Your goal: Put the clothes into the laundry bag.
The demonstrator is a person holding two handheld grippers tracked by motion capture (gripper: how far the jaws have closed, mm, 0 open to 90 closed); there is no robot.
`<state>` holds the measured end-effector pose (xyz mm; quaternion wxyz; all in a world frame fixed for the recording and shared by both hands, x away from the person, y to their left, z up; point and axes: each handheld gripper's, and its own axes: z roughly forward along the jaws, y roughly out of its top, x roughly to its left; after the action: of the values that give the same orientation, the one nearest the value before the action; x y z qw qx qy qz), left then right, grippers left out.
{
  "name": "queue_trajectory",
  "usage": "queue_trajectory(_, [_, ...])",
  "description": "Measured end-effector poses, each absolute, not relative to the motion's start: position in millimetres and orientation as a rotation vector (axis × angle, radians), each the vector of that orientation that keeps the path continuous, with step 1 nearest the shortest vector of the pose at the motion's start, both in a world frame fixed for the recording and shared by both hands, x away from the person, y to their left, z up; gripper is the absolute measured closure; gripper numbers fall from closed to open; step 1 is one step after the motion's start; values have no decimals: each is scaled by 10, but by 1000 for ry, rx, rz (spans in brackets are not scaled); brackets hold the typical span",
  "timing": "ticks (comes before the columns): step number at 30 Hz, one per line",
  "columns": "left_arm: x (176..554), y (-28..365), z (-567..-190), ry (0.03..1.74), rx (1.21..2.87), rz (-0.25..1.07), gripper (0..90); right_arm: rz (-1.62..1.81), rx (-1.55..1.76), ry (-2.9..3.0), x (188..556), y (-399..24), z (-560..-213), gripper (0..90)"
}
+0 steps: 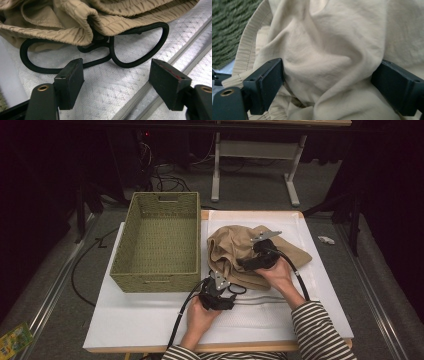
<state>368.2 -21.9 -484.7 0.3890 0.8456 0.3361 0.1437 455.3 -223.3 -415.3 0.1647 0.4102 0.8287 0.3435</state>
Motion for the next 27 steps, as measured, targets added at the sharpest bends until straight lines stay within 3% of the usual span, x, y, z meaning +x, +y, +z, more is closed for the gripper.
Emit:
queue_trajectory(9, [3681, -219, -4847, 854, 2151, 369, 284, 798, 1105, 2460, 4618, -2003, -4547, 31])
queue_trajectory(16, [3681, -219, -4846, 855, 2152, 369, 283, 764, 1122, 2499, 4647, -1986, -4638, 62])
queue_trajectory(19, [3681, -219, -4847, 853, 2152, 370, 283, 754, 1143, 2487, 4640, -1969, -4642, 117])
queue_trajectory(27, [3692, -218, -4849, 883, 2149, 376, 230, 754, 1092, 2491, 4635, -2053, -4612, 427])
